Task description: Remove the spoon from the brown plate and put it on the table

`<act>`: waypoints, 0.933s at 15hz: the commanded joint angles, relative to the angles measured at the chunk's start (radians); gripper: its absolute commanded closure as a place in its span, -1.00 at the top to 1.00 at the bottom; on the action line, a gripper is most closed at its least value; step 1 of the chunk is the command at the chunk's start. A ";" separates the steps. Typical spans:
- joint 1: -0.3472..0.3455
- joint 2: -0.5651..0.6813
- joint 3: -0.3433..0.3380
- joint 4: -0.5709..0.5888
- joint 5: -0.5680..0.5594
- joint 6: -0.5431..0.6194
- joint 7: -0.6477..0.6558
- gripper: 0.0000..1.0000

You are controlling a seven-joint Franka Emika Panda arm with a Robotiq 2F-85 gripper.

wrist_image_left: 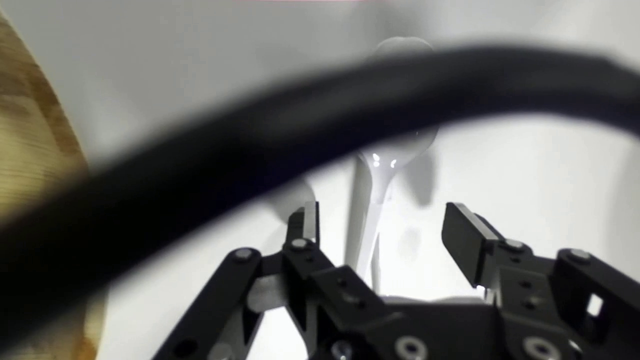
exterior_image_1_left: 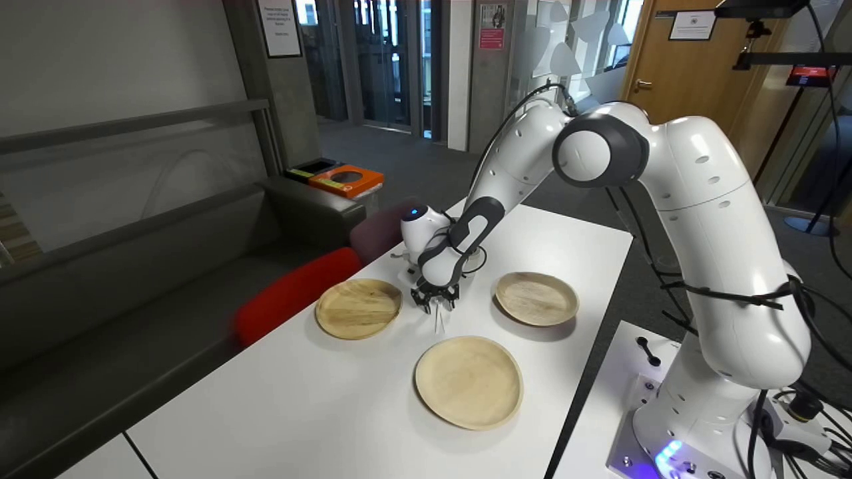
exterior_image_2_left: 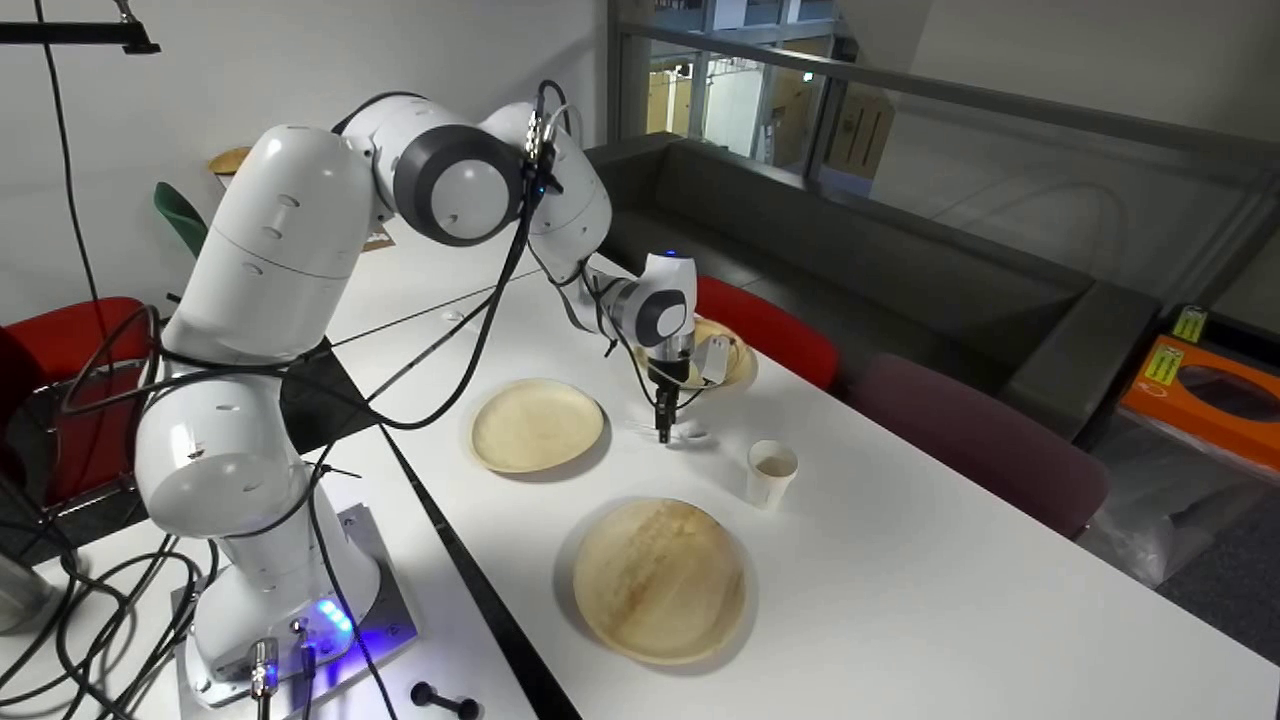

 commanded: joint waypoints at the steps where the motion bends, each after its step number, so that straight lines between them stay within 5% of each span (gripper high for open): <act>1: -0.004 -0.003 0.007 0.016 0.013 -0.033 0.010 0.19; 3: -0.004 -0.003 0.007 0.017 0.013 -0.034 0.010 0.08; 10: -0.002 -0.003 0.007 0.024 0.011 -0.035 0.010 -0.95; 14: -0.002 -0.003 0.007 0.025 0.011 -0.035 0.010 -0.96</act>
